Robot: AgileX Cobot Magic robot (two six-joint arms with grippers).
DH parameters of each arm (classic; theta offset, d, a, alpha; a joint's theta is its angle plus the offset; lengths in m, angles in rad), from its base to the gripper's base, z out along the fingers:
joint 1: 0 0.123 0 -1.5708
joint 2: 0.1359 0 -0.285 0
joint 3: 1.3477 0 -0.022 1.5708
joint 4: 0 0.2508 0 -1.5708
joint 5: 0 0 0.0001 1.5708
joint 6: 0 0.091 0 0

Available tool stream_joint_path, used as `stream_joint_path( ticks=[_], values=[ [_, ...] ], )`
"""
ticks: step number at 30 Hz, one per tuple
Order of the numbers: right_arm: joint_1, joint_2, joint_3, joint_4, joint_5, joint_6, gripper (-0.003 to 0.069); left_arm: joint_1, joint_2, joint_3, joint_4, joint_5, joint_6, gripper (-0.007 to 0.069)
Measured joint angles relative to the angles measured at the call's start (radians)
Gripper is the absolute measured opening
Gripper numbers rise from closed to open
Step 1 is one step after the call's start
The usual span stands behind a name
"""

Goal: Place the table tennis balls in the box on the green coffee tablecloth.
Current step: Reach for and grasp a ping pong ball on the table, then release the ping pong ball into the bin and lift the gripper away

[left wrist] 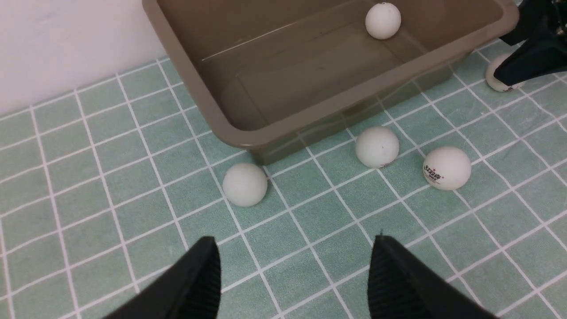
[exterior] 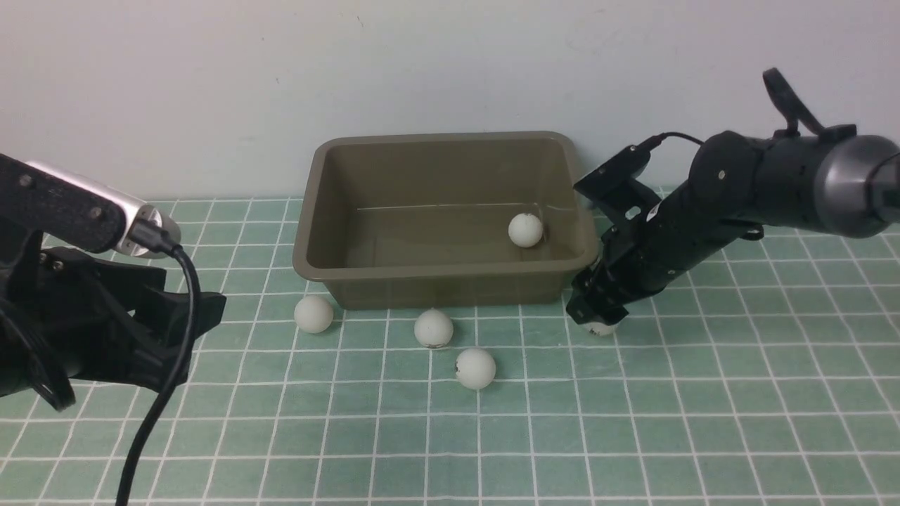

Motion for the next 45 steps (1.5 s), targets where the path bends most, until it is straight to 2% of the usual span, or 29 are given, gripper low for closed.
stream_joint_path(
  ticks=[16,19,23,26,30,32,35,41,42,45],
  values=[
    [0.0,0.056,0.0,-0.063,0.002,0.046,0.0482,0.0,0.0,0.0,0.0,0.0,0.0,0.0406],
    [0.0,0.056,0.0,-0.069,0.001,0.054,0.0465,0.0,0.0,0.0,0.0,0.0,0.0,0.0406],
    [0.0,0.056,0.0,-0.117,0.002,0.082,0.0358,0.0,0.0,0.0,0.0,0.0,0.0,0.0406],
    [-0.013,0.049,0.0,-0.222,0.013,0.097,0.0363,0.0,0.0,0.0,0.0,0.001,0.0,0.0406],
    [-0.094,0.004,0.0,-0.267,0.026,0.131,0.0363,0.0,0.0,0.0,0.0,0.004,0.0,0.0406],
    [-0.164,-0.036,0.0,-0.229,0.002,0.169,0.0363,0.0,0.0,0.0,0.0,0.004,0.0,0.0406],
    [-0.21,-0.077,0.0,-0.144,-0.016,0.15,0.0363,0.0,0.0,0.0,0.0,0.004,0.0,0.0406],
    [-0.218,-0.131,0.0,0.12,-0.009,-0.074,0.0363,0.0,0.0,0.0,0.0,0.004,0.0,0.0406],
    [-0.204,-0.133,0.0,0.226,0.016,-0.168,0.0363,0.0,0.0,0.0,0.0,0.004,0.0,0.0406],
    [-0.161,-0.13,0.0,0.415,0.071,-0.344,0.0363,0.0,0.0,0.0,0.0,0.004,0.0,0.0406]
  ],
)
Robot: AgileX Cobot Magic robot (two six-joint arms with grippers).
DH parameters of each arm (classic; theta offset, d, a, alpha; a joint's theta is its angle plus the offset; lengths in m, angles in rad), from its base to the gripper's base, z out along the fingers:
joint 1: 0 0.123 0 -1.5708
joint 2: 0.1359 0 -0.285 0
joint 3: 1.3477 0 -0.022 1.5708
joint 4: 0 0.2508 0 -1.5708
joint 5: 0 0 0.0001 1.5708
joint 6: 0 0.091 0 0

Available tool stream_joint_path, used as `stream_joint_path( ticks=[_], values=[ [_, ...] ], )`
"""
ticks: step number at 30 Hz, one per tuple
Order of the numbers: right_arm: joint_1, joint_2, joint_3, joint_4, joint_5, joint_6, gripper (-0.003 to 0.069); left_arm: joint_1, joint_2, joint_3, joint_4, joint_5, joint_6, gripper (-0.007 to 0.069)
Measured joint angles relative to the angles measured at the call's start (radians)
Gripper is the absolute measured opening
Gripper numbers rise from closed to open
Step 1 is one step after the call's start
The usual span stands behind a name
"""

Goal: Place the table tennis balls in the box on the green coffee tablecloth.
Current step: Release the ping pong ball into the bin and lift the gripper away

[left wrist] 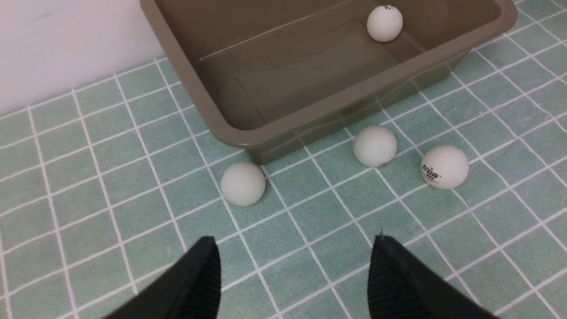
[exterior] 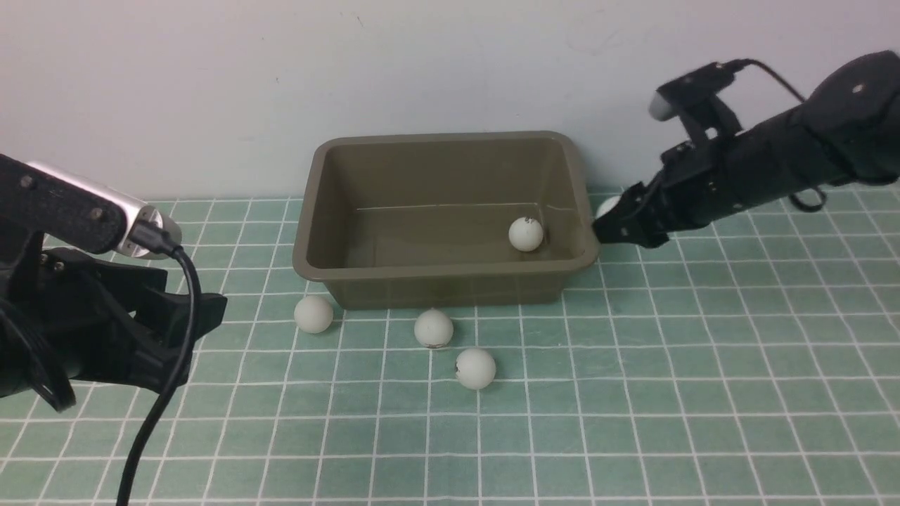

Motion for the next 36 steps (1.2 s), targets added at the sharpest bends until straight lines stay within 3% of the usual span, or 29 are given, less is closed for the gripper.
stream_joint_path(
  ticks=[1,4,11,24,27,30,36],
  values=[
    [0.042,0.003,0.0,0.092,0.008,-0.099,0.0363,0.0,0.0,0.0,0.0,0.0,0.0,0.0406],
    [0.089,0.006,0.0,0.152,-0.014,-0.156,0.0363,0.0,0.0,0.0,0.0,0.0,0.0,0.0406],
    [0.154,0.027,-0.007,0.197,-0.143,-0.162,0.0363,0.0,0.0,0.0,0.0,0.001,0.0,0.0406],
    [0.157,0.1,-0.071,0.201,-0.192,-0.195,0.0363,0.0,0.0,0.0,0.0,0.022,0.0,0.0406],
    [0.157,0.1,-0.071,0.201,-0.204,-0.195,0.0391,0.0,0.0,0.0,0.0,0.022,0.0,0.0406],
    [0.157,0.1,-0.071,0.202,-0.222,-0.209,0.0509,0.0,0.0,0.0,0.0,0.023,0.0,0.0406],
    [0.157,0.081,-0.071,0.204,-0.3,-0.234,0.0549,0.0,0.0,0.0,0.0,0.023,0.0,0.0406]
  ],
)
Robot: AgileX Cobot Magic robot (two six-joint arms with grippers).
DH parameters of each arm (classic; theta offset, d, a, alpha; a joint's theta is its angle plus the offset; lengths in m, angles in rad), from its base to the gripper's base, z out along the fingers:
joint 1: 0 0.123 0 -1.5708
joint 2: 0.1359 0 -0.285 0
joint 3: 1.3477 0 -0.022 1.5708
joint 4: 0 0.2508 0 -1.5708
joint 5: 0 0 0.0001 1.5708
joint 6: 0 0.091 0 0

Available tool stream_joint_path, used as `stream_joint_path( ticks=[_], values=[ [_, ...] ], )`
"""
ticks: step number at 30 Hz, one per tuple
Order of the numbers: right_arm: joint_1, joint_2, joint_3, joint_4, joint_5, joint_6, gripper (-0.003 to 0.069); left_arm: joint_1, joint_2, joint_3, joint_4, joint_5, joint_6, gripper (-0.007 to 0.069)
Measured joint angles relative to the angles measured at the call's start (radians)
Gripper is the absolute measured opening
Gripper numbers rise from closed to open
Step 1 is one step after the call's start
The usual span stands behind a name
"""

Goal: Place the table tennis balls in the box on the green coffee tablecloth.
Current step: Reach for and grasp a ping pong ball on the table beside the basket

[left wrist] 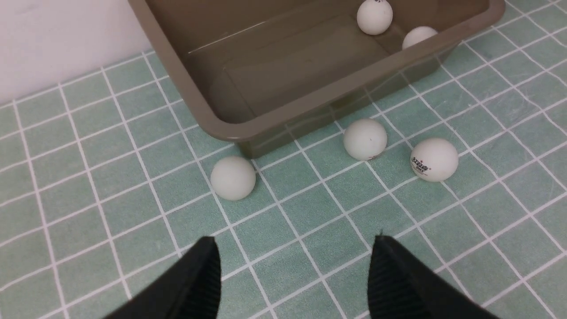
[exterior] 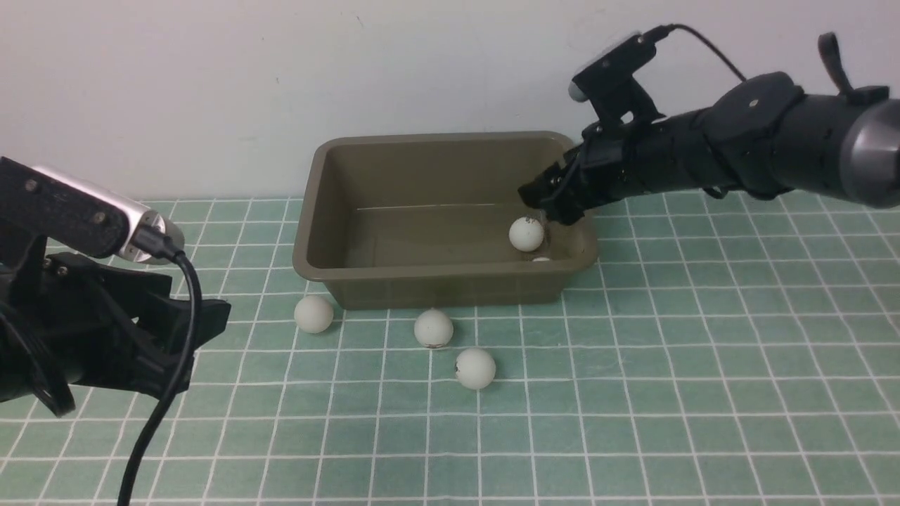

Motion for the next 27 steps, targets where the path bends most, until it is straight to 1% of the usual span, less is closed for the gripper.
stream_joint_path(
  ticks=[3,4,8,12,13,15,16,18,19,20,23,27],
  values=[
    [-0.002,-0.045,0.0,0.0,-0.037,-0.006,0.0548,0.0,0.0,0.0,0.0,0.0,0.0,0.0406],
    [-0.013,-0.1,0.0,-0.004,-0.053,-0.006,0.0545,0.0,0.0,0.0,0.001,0.0,0.0,0.0406],
    [-0.071,-0.234,0.0,-0.034,-0.021,0.035,0.0531,0.0,0.0,0.0,0.001,0.001,0.0,0.0406],
    [-0.137,-0.344,0.0,-0.114,0.132,0.173,0.051,0.0,0.0,0.0,0.001,0.001,0.0,0.0406],
    [-0.154,-0.371,0.0,-0.139,0.18,0.227,0.0505,0.0,0.0,0.0,0.001,0.001,0.0,0.0406],
    [-0.183,-0.42,0.0,-0.23,0.335,0.353,0.0489,0.0,0.0,0.0,0.001,0.001,0.0,0.0406],
    [-0.186,-0.427,0.0,-0.247,0.373,0.387,0.0487,0.0,0.0,0.0,0.001,0.001,0.0,0.0406],
    [-0.192,-0.452,0.0,-0.325,0.49,0.484,0.0478,0.0,0.0,0.0,0.001,0.001,0.0,0.0406],
    [-0.192,-0.459,0.0,-0.35,0.522,0.506,0.0476,0.0,0.0,0.0,0.001,0.001,0.0,0.0406],
    [-0.192,-0.464,0.0,-0.378,0.595,0.548,0.0475,0.0,0.002,0.0,0.001,0.0,-0.009,0.0406],
    [-0.192,-0.466,0.0,-0.385,0.676,0.575,0.0473,0.0,0.035,0.0,0.001,-0.011,-0.043,0.0406],
    [-0.192,-0.469,0.002,-0.366,0.701,0.574,0.0473,0.0,0.117,0.0,0.0,-0.033,-0.055,0.0406]
  ],
)
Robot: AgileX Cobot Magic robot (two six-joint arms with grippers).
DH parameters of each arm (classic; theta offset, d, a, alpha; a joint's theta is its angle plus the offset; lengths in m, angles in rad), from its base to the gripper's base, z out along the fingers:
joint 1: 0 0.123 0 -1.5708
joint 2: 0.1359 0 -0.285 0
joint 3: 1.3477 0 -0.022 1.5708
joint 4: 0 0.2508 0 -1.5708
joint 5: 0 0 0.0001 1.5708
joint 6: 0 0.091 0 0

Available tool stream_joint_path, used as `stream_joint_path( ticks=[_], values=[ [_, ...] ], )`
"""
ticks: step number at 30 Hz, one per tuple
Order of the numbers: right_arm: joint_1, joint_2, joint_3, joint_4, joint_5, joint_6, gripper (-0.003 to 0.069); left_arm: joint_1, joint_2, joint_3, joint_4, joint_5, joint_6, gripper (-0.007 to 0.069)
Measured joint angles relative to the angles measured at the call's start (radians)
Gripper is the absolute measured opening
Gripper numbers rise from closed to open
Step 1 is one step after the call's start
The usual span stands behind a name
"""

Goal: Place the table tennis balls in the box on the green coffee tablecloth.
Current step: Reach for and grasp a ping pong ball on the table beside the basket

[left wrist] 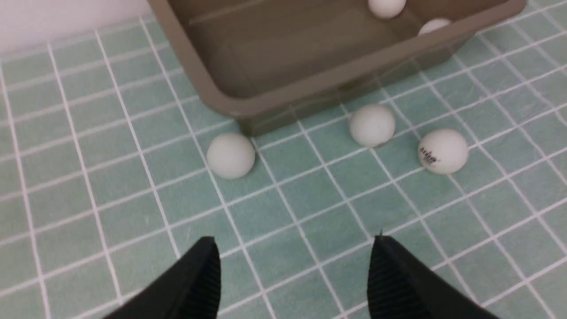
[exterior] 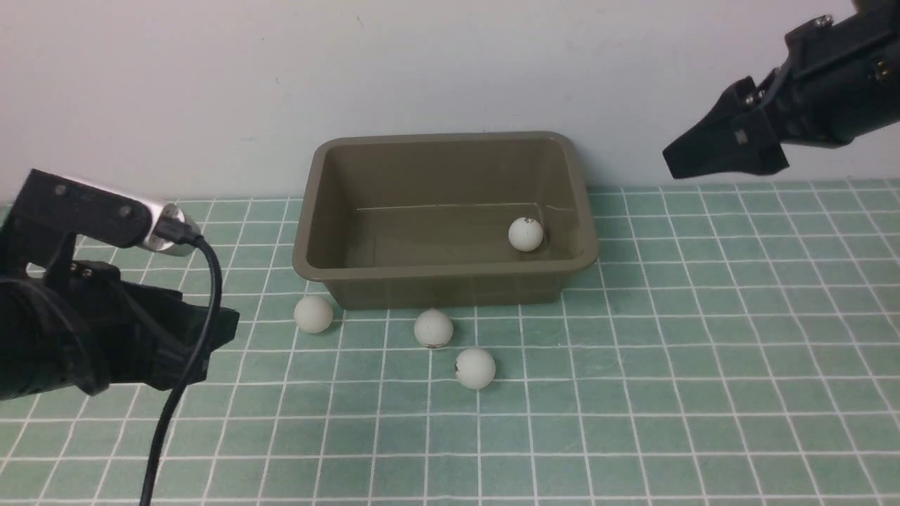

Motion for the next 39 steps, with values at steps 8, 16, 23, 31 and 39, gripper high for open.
stream_joint_path(
  ticks=[8,16,23,31,39],
  values=[
    [0.0,0.0,0.001,0.027,0.009,-0.003,0.0473,0.0,0.337,-0.151,0.028,0.042,-0.013,0.0406],
    [0.0,0.0,0.001,0.028,0.019,-0.003,0.0473,0.0,0.474,-0.314,0.195,0.099,0.042,0.0409],
    [0.0,0.0,0.001,0.028,0.024,-0.004,0.0473,0.0,0.54,-0.38,0.17,0.096,0.216,0.0412],
    [0.0,0.0,0.001,0.028,0.028,-0.004,0.0473,0.0,0.601,-0.382,-0.13,0.054,0.546,0.0461],
    [0.0,0.0,0.001,0.028,0.028,-0.004,0.0473,0.0,0.713,-0.382,-0.34,0.029,0.811,0.0461]
  ],
)
